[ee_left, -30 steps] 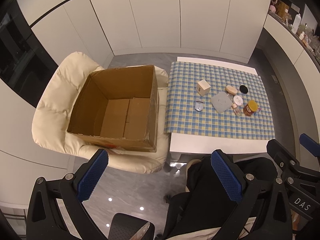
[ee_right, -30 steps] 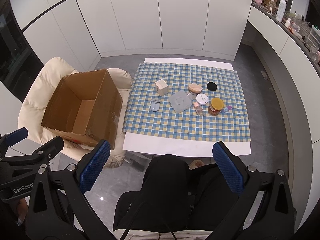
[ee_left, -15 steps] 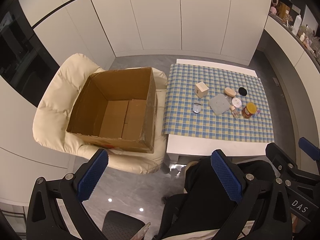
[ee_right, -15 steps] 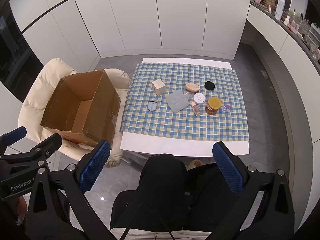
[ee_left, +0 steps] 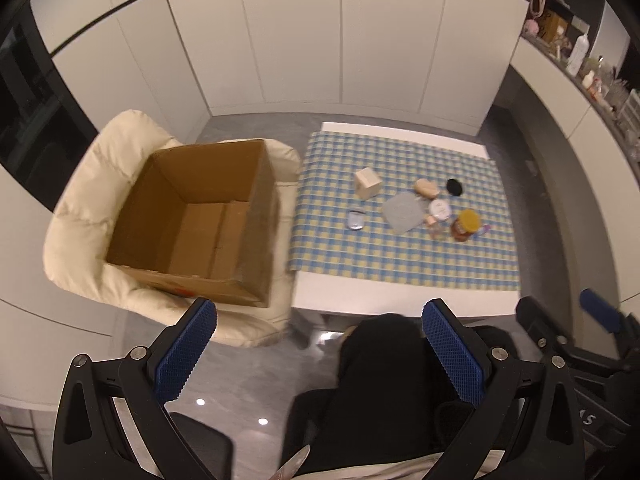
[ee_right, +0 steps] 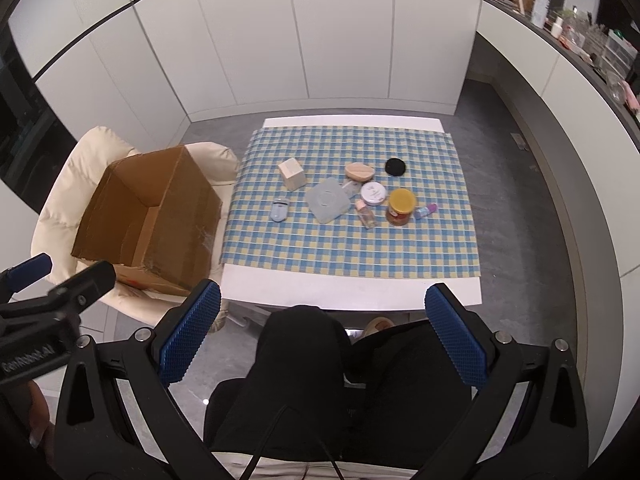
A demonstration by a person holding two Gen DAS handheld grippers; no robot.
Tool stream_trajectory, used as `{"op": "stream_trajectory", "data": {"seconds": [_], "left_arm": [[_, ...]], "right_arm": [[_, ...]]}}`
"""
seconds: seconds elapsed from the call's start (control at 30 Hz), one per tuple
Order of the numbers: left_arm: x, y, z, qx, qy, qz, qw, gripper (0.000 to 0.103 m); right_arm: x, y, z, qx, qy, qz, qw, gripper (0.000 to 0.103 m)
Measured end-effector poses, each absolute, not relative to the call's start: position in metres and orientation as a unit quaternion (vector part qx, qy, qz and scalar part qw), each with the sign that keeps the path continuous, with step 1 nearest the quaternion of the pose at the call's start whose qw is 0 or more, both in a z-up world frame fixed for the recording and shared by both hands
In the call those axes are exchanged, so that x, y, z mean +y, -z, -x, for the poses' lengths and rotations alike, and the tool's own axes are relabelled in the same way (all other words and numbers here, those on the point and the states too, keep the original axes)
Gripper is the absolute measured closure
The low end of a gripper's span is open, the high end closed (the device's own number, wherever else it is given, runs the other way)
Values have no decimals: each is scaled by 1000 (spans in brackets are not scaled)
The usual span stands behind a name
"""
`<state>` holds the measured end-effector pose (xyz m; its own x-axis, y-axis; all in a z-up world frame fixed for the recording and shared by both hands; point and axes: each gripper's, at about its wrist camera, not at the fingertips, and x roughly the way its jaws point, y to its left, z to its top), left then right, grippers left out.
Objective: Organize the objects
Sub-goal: 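Move both tools toward the checkered table, then grasp the frosted square lid with the left tool while the right tool grasps the yellow-lidded jar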
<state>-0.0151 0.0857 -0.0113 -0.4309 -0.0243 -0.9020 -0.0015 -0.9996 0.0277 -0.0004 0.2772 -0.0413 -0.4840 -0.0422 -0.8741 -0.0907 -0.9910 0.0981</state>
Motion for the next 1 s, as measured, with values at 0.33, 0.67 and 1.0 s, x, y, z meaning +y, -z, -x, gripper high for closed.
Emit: {"op": "stream_trajectory", "data": {"seconds": [0.33,0.67,1.0], "left_arm": [[120,23,27,-1,842,-539,-2,1],[163,50,29,-22,836,-548,-35,1],[196,59,28,-57,861,-505,-37,1]], "right_arm": [[330,53,-8,93,-856,506,52,0],[374,61,-9,107,-859,495,78,0],[413,85,-14,134,-863,473,116,0]]}}
